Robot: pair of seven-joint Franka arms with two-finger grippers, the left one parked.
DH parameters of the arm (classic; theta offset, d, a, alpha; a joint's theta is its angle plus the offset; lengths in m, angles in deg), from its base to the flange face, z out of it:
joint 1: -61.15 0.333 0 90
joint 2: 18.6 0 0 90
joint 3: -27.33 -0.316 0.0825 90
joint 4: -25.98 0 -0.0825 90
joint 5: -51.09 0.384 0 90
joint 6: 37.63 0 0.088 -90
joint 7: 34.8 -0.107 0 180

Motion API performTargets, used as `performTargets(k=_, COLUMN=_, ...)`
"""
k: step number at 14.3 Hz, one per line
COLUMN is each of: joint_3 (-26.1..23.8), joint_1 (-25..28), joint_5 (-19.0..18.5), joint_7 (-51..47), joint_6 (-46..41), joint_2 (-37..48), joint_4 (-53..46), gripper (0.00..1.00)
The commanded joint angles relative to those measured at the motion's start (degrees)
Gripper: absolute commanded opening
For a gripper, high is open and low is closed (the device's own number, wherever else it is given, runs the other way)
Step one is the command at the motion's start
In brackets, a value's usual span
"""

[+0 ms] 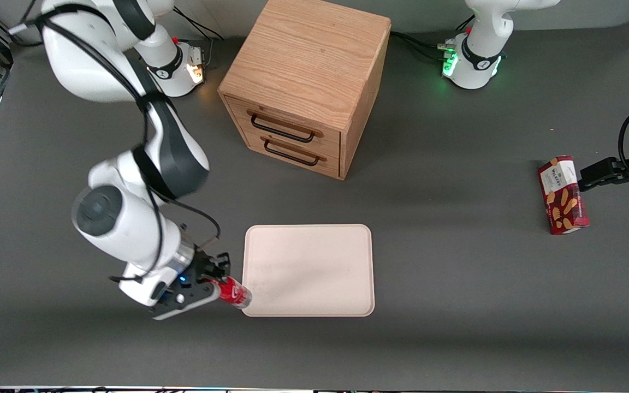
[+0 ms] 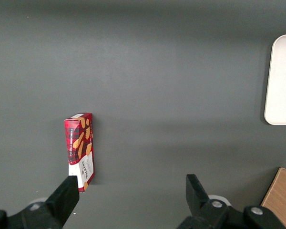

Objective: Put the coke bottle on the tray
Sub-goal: 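Lift the bottle and carry it over the cream tray's corner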

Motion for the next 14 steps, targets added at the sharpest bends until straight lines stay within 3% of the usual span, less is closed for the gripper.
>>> performTargets(k=1, joint_3=-0.09, joint_1=1.29, joint_5=-2.41, joint_7=-0.91, joint_6=2.36, joint_2=-2.89, joint_4=-1.66, gripper=0.00)
performTargets(k=14, joint_3=0.17, joint_1=2.08, joint_5=-3.12, joint_7=-2.57, joint_6=2.98, joint_2=-5.36, joint_4=-0.08, gripper=0.00)
